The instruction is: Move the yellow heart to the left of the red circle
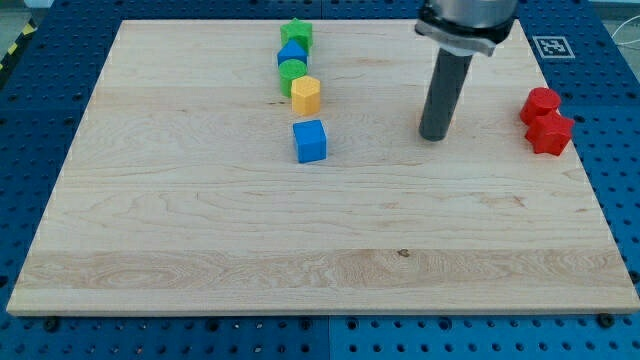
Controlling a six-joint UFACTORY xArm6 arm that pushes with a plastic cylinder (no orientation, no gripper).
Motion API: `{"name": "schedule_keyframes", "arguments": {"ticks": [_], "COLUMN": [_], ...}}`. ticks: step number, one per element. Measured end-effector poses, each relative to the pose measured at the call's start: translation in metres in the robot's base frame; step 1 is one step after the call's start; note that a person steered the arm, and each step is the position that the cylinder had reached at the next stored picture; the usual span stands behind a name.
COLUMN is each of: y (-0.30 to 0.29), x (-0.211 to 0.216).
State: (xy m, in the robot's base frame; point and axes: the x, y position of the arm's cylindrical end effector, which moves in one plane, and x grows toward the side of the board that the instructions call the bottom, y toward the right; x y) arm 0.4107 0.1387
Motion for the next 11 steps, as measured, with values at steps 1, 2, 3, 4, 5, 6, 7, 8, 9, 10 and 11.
{"name": "schedule_keyframes", "arguments": {"ticks": [1, 2, 3, 4, 5, 6, 7, 8, 9, 10, 11], "y": [-0.003, -0.052, -0.049, -0.024, -0.023, -0.015, 0.01, 0.027, 0.027, 0.034, 0.056], "x": [-0.004, -0.006, -0.026, -0.032, -0.032, -0.032, -0.035, -0.044, -0.067, -0.084, -0.073]}}
